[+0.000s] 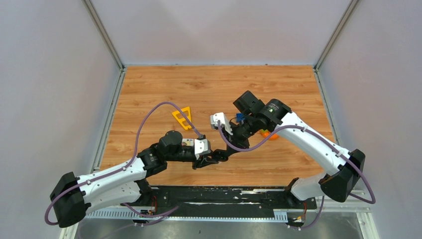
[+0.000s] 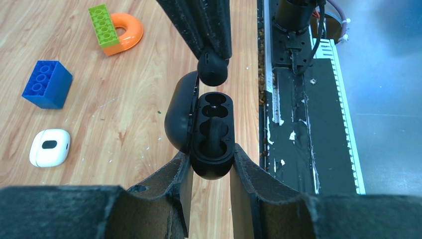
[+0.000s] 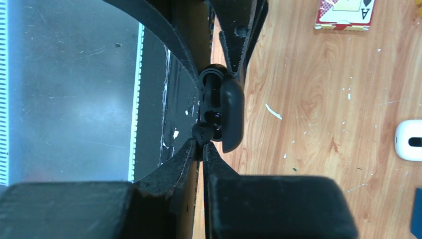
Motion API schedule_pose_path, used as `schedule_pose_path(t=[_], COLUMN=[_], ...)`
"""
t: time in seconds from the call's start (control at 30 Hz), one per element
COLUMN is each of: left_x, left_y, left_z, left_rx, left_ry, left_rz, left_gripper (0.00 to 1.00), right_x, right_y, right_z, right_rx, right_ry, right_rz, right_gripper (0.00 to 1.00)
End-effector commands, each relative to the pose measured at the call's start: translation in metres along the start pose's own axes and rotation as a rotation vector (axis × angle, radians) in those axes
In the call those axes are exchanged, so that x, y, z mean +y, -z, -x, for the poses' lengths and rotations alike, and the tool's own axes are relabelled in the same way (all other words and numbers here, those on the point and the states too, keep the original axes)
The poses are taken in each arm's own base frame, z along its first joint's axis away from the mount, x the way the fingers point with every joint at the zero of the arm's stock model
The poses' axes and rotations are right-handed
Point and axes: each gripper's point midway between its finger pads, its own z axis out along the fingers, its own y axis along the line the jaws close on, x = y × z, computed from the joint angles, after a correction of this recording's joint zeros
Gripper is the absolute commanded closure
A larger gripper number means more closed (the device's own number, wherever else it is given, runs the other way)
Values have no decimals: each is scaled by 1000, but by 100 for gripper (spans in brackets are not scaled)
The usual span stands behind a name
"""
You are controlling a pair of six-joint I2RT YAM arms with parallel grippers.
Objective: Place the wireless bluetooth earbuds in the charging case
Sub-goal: Insert the right earbud into the right side groove of the charging case.
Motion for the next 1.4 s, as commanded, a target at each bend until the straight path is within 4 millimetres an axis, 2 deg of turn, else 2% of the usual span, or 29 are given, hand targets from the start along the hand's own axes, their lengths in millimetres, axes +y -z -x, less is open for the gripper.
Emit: schedule_pose_path(t=[0.0,0.4,0.83,1.03,1.13,1.23,1.37], left_x=[-1,-1,-3,-4,-4,-4,-4], left_y=[1,2,3,3,4,4,3], left_z=[28,31,35,36,38,38,36], left_rx=[-80,-90,-109,-117,-128,-131,-123], left_ry=[-34,-32,-34,-33,-33,-31,-26], left_rz=[-9,-1,-6,-13,-10,-9,-12], left_gripper=[100,100,100,100,100,100,100], right_x=[-6,-3,-12,-9,-6,-11,-18], right_y=[0,-9,-13,-13,-14,-13,-9], right_z=[10,-1,9,2,-6,-12,-7], right_rx=[-23,19,-24,-13,4,21,-10], right_ry=[28,65,63,89,100,89,88], right_rz=[-42,-46,-86,-83,-80,-123,-179], right_gripper=[95,96,97,96,95,92,84])
